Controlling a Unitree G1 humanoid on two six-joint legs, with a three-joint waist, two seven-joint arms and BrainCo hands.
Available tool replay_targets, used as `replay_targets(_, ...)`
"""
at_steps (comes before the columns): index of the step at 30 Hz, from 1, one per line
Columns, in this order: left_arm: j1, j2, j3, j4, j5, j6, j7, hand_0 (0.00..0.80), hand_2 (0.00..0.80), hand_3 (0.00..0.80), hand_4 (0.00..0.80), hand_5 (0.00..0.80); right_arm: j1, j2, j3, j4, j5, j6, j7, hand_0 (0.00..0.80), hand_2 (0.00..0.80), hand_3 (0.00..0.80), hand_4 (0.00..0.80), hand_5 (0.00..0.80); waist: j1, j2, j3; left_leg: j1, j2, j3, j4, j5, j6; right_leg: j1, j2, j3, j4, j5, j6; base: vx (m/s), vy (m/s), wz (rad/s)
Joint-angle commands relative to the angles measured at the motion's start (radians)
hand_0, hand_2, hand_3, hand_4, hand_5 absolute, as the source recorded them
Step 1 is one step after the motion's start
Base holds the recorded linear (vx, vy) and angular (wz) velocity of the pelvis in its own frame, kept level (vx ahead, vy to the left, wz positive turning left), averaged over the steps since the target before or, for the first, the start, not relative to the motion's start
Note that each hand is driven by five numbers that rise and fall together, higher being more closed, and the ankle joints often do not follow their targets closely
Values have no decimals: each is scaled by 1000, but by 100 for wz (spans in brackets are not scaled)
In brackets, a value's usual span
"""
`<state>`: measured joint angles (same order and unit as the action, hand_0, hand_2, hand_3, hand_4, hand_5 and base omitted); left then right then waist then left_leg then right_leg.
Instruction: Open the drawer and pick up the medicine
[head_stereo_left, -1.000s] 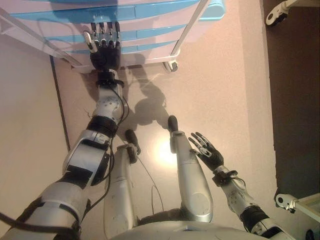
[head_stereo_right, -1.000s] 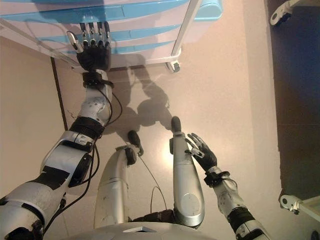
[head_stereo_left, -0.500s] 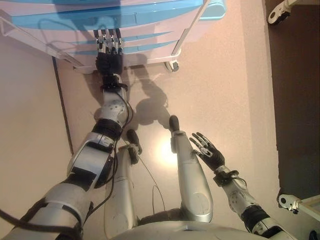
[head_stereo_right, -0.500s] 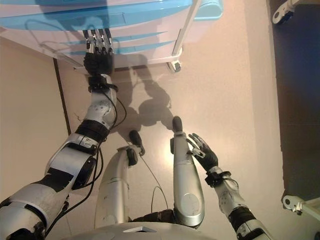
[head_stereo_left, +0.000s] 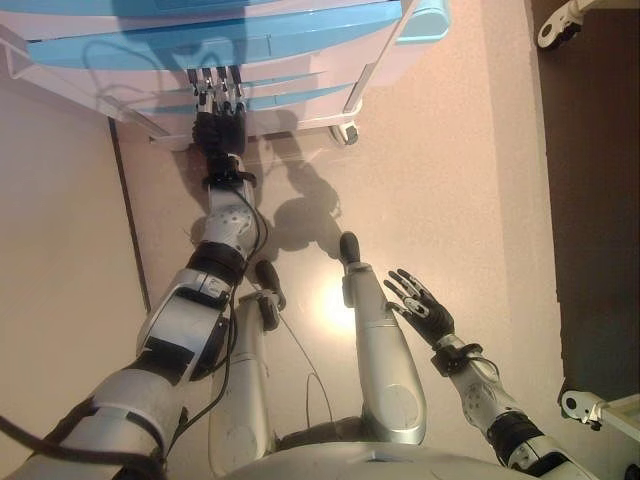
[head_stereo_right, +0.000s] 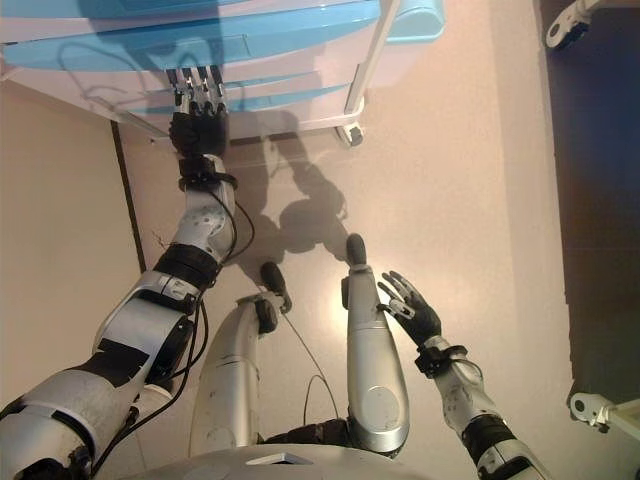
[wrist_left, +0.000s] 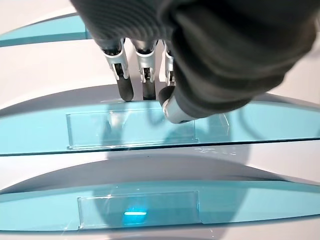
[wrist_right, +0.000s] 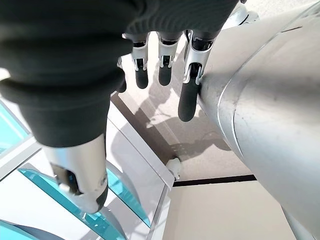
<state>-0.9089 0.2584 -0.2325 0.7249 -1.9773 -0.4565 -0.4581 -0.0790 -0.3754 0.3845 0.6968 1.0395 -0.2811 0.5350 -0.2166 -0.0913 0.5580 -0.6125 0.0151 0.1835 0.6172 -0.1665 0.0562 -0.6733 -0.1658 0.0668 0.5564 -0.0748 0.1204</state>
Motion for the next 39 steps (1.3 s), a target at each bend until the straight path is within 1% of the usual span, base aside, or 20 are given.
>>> replay_targets(1, -234, 40, -39, -404, 254, 5, -263, 800, 800, 800, 800, 800, 65, -15, 39, 2, -8, 31, 48, 0, 0, 0, 0, 0, 32, 59, -38, 55, -40, -3, -104, 0, -5, 37, 46, -70, -27, 18, -75, 0, 0, 0)
replay_targets(6, -196, 37, -27, -400, 271, 33, -269, 800, 800, 800, 800, 800, 64, -10, 34, -3, -19, 35, 45, 0, 0, 0, 0, 0, 39, 57, -38, 56, -39, -8, -103, 2, -8, 46, 44, -77, -27, 13, -78, 0, 0, 0)
replay_targets(11, -153, 47, 7, -351, 236, 86, -330, 800, 800, 800, 800, 800, 67, 3, 31, 7, -24, 31, 52, 0, 0, 0, 0, 0, 51, 53, -38, 61, -36, -14, -103, 4, -10, 56, 47, -85, -16, 1, -81, -3, -13, 1)
replay_targets(19, -58, 44, 48, -313, 225, 161, -411, 800, 800, 800, 800, 800, 82, 25, 27, -14, -39, 33, 34, 0, 0, 0, 0, 0, 69, 49, -38, 74, -35, -26, -112, 10, -12, 74, 52, -98, -8, -14, -86, -5, -30, 5)
replay_targets(27, 51, 22, 73, -319, 259, 214, -465, 800, 800, 800, 800, 800, 104, 40, 10, -59, -70, 48, 7, 0, 0, 0, 0, 0, 84, 51, -38, 90, -35, -35, -120, 18, -12, 89, 54, -114, 16, -34, -94, -1, -4, 0)
replay_targets(30, 89, 11, 80, -320, 273, 233, -495, 800, 800, 800, 800, 800, 109, 47, 6, -65, -75, 47, 2, 0, 0, 0, 0, 0, 91, 51, -38, 92, -34, -38, -121, 21, -13, 93, 56, -122, 24, -42, -96, -14, -19, 4)
replay_targets(36, 183, -14, 83, -337, 290, 256, -522, 800, 800, 800, 800, 800, 123, 56, -3, -92, -90, 51, -9, 0, 0, 0, 0, 0, 106, 51, -38, 97, -32, -51, -130, 33, -15, 102, 62, -137, 44, -59, -103, -17, -25, 6)
replay_targets(39, 243, -26, 89, -341, 282, 282, -543, 800, 800, 800, 800, 800, 135, 64, -12, -97, -98, 45, -4, 0, 0, 0, 0, 0, 116, 53, -38, 102, -33, -60, -135, 39, -17, 109, 64, -147, 55, -71, -107, -22, -30, 8)
